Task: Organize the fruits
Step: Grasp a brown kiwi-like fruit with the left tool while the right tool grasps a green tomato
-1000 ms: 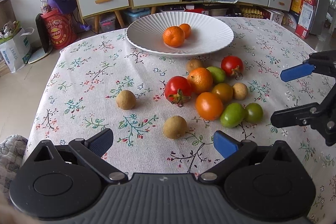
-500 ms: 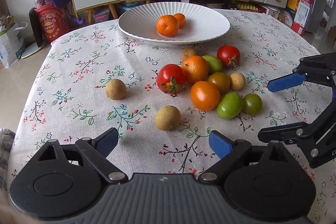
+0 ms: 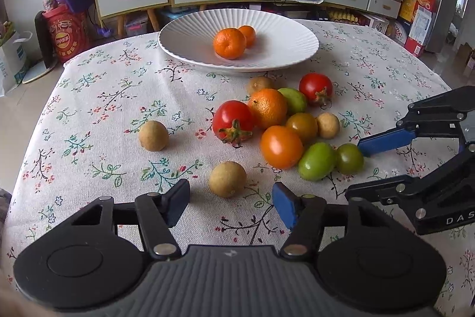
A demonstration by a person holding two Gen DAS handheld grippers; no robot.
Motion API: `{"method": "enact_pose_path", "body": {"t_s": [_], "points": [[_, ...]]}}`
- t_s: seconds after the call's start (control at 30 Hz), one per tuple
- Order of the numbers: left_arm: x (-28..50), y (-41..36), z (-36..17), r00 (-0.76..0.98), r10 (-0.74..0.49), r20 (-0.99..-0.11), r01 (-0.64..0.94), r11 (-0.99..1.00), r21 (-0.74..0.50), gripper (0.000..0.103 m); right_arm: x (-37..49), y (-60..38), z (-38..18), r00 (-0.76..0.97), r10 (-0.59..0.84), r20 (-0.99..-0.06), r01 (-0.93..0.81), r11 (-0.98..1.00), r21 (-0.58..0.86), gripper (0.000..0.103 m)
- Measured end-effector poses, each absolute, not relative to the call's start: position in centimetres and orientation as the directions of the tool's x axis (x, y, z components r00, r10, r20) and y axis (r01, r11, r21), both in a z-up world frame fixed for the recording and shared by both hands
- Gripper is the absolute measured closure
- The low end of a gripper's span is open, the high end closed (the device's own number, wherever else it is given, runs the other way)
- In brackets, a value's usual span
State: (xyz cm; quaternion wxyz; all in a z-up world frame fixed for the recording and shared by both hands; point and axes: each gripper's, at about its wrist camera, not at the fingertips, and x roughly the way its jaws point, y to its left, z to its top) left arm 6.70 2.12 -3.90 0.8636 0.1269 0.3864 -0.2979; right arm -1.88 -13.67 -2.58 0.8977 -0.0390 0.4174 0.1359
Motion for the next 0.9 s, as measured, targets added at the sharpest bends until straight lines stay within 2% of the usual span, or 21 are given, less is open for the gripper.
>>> {"method": "enact_pose_path", "body": {"t_s": [0.43,0.6,0.9], "points": [[6.79,2.03,-3.81,0.537,-0.416,-0.734,0.605,0.796,-0.008,0.064,-1.27,-13.55,-2.20,0.630,0.216,-0.746,-0.276,0.960,0.044,0.068],[6.71,2.08,-3.70,0.541,-0.416,-0.731,0.605,0.796,-0.005,0.082,-1.25,-13.56,-2.18,0.632,0.212,-0.746,-0.275,0.961,0.040,0.078],[6.52,2.25,-2.90,0.550,-0.424,-0.720,0.608,0.794,-0.002,0.082,-1.29,-13.74,-1.69,0.639,0.221,-0.737,-0.277,0.960,0.047,0.079]]}}
